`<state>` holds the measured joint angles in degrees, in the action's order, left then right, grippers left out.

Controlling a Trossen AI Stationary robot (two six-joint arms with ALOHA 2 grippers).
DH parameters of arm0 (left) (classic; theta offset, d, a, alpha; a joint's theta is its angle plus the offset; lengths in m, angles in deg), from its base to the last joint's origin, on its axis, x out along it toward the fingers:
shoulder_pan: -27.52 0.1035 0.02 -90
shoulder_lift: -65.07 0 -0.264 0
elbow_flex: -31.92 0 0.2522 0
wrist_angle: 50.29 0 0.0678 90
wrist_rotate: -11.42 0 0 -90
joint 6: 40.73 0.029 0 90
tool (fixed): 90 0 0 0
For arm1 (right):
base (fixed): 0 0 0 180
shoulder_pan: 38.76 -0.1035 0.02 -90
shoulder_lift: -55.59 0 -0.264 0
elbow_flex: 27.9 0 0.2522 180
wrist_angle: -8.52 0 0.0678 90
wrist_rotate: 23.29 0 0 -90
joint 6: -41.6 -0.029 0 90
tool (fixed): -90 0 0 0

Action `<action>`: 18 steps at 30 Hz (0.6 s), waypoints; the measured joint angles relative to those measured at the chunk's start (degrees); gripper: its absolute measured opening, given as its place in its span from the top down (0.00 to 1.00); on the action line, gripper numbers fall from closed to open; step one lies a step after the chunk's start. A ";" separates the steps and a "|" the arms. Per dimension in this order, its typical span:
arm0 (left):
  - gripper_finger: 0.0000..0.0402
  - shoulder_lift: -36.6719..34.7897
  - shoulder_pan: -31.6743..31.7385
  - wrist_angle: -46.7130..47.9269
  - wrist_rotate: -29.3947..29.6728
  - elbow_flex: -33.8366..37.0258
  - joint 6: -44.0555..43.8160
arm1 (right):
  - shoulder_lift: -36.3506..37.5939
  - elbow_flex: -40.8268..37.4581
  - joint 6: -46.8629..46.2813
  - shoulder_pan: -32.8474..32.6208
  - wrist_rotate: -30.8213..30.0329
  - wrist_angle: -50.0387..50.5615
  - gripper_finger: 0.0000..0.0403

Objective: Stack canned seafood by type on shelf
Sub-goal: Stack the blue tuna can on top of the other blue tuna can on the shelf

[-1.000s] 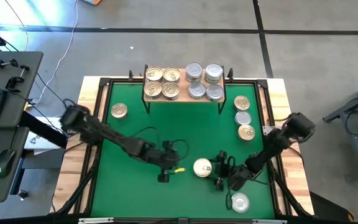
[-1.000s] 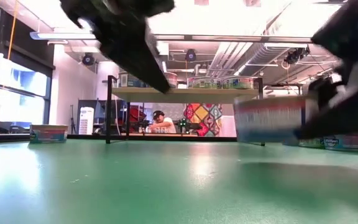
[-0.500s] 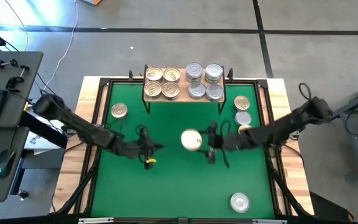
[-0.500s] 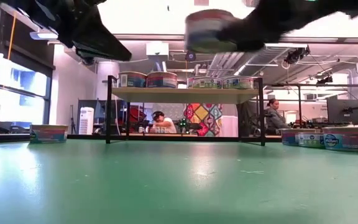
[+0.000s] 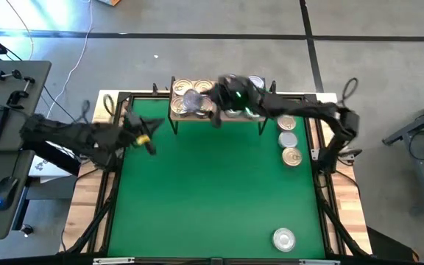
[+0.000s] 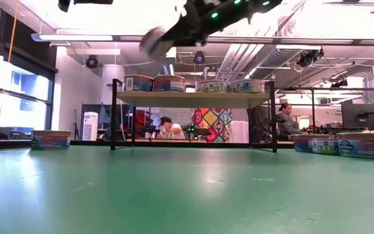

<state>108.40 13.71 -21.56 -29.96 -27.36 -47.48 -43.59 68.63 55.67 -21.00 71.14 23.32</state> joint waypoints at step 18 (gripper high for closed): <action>1.00 3.58 14.28 4.01 -11.14 -1.31 5.51 | -11.27 14.59 1.89 3.60 7.62 11.97 0.26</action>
<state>111.98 27.99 -17.55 -41.10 -28.67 -41.97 -54.85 83.23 57.57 -17.40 78.76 35.29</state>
